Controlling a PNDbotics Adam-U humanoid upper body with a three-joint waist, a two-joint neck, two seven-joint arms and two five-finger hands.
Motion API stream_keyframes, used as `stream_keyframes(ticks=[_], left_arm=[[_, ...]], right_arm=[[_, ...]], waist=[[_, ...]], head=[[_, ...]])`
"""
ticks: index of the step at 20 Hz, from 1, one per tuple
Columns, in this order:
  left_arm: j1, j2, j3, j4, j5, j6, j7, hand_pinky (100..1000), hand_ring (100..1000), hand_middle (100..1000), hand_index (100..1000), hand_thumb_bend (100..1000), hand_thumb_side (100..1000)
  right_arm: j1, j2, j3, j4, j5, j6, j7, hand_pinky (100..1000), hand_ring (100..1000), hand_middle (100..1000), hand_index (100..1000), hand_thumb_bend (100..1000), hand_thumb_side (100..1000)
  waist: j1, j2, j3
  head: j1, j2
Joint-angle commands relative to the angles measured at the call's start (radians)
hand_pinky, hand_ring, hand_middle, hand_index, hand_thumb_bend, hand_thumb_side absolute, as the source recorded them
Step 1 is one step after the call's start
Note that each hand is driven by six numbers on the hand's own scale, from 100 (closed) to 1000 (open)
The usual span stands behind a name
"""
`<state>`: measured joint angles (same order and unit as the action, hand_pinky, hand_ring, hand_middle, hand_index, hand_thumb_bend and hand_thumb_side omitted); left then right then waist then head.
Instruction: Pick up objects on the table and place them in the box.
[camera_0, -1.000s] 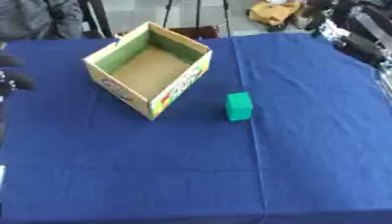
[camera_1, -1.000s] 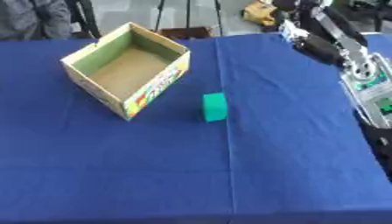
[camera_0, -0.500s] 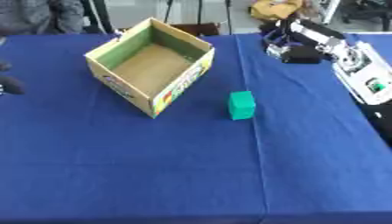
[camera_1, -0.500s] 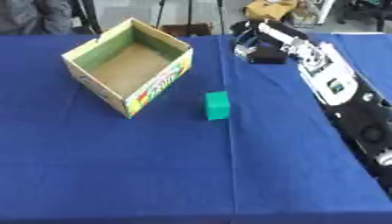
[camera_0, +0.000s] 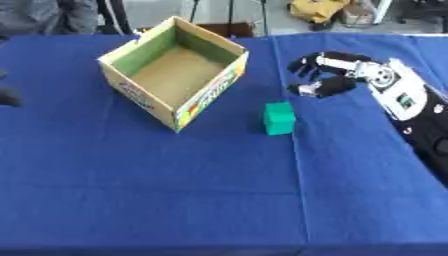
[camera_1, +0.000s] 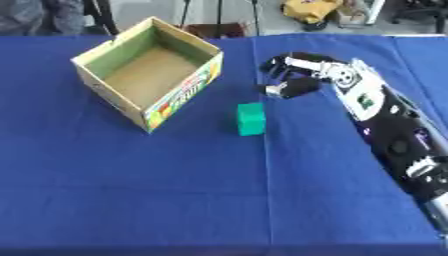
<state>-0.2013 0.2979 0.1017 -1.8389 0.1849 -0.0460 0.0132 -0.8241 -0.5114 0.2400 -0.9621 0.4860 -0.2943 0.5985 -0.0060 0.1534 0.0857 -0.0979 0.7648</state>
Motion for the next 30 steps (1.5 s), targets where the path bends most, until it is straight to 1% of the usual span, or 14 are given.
stream_keyframes(ticks=[1, 3, 4, 5, 8, 11, 15, 18, 21, 25, 30], left_arm=[[-0.011, 0.009, 0.002, -0.020, 0.004, 0.000, -0.004, 519, 503, 584, 643, 263, 1000], [-0.011, 0.008, 0.002, -0.019, 0.003, 0.000, -0.004, 519, 503, 582, 642, 263, 1000], [-0.011, 0.007, 0.002, -0.019, 0.003, 0.000, -0.004, 519, 503, 582, 642, 263, 1000], [-0.011, 0.006, 0.003, -0.018, 0.003, 0.000, -0.005, 519, 503, 582, 642, 263, 1000], [-0.010, 0.006, 0.004, -0.017, 0.001, 0.000, -0.005, 519, 503, 582, 642, 263, 1000], [-0.011, 0.006, 0.006, -0.015, 0.000, 0.001, -0.004, 519, 498, 581, 642, 264, 1000], [-0.011, 0.007, 0.007, -0.014, -0.002, 0.001, -0.004, 519, 496, 581, 642, 264, 1000], [-0.012, 0.007, 0.007, -0.013, -0.003, 0.001, -0.005, 520, 495, 581, 641, 265, 1000], [-0.012, 0.006, 0.007, -0.013, -0.003, 0.001, -0.006, 520, 495, 581, 641, 264, 1000], [-0.011, 0.005, 0.008, -0.014, -0.003, 0.001, -0.006, 520, 495, 581, 640, 265, 1000], [-0.010, 0.002, 0.008, -0.014, -0.002, 0.000, -0.007, 519, 494, 581, 640, 266, 1000]], right_arm=[[-0.018, -0.011, -0.033, -0.010, 0.059, -0.028, 0.049, 768, 844, 863, 930, 391, 719], [-0.013, -0.007, -0.043, -0.015, 0.093, -0.045, 0.062, 768, 847, 865, 931, 445, 748], [-0.011, -0.005, -0.047, -0.015, 0.110, -0.054, 0.063, 768, 847, 865, 931, 445, 748], [-0.009, -0.004, -0.049, -0.016, 0.126, -0.064, 0.063, 769, 850, 868, 933, 477, 766], [-0.001, -0.006, -0.048, -0.026, 0.166, -0.099, 0.058, 770, 850, 870, 934, 493, 772], [0.006, -0.019, -0.035, -0.053, 0.172, -0.130, 0.058, 771, 849, 870, 933, 502, 774], [0.018, -0.046, -0.004, -0.117, 0.146, -0.159, 0.072, 772, 848, 870, 933, 504, 780], [0.026, -0.061, 0.019, -0.162, 0.120, -0.168, 0.089, 772, 847, 870, 932, 502, 784], [0.032, -0.066, 0.034, -0.188, 0.100, -0.167, 0.107, 771, 845, 868, 931, 496, 792], [0.035, -0.061, 0.049, -0.193, 0.093, -0.165, 0.125, 770, 843, 867, 930, 493, 799], [0.034, -0.042, 0.056, -0.176, 0.101, -0.169, 0.137, 767, 840, 865, 929, 484, 802]], waist=[[0.000, -0.013, 0.001], [-0.001, -0.012, 0.001], [-0.001, -0.012, 0.001], [-0.001, -0.012, 0.001], [-0.003, -0.011, 0.000], [-0.006, -0.010, 0.000], [-0.010, -0.009, 0.001], [-0.012, -0.008, 0.001], [-0.011, -0.009, 0.002], [-0.009, -0.009, 0.003], [-0.007, -0.010, 0.005]], head=[[0.004, 0.005], [0.005, 0.005], [0.005, 0.005], [0.006, 0.005], [0.008, 0.005], [0.009, 0.005], [0.010, 0.005], [0.010, 0.005], [0.009, 0.005], [0.008, 0.005], [0.006, 0.005]])
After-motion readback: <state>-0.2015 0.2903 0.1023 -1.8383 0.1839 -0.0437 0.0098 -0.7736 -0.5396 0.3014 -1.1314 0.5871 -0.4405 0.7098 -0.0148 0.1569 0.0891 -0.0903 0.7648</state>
